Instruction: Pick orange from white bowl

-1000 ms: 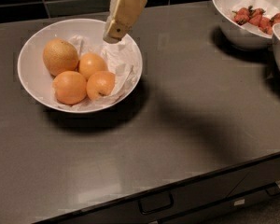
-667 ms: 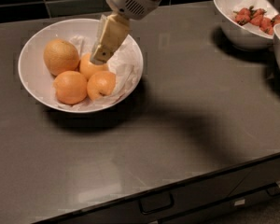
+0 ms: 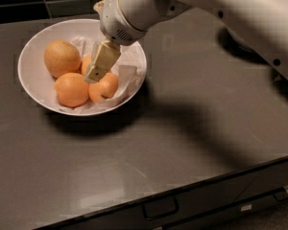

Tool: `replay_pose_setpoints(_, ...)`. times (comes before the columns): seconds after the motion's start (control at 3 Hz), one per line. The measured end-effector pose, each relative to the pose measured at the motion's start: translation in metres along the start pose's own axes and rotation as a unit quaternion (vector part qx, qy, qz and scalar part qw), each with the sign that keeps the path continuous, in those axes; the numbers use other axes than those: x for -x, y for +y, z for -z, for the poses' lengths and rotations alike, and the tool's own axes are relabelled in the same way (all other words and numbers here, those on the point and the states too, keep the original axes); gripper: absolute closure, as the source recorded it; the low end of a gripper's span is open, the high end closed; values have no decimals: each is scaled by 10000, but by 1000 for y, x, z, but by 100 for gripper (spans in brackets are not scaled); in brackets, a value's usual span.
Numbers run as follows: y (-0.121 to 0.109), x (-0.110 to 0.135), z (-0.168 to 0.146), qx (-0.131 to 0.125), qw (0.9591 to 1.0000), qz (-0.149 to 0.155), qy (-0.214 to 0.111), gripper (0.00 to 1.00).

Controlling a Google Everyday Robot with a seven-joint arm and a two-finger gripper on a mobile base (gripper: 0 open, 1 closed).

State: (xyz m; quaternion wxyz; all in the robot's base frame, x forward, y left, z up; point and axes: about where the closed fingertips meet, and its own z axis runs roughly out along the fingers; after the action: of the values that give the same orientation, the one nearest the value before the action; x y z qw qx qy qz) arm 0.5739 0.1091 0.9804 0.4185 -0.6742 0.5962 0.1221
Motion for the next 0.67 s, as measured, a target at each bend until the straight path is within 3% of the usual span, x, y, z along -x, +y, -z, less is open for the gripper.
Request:
replay_pose_setpoints(0.33, -4, 1, -8, 39, 10000, 2, -83, 0)
replay_pose_setpoints(0.67, -26, 14, -51, 470, 9965, -232, -645, 0)
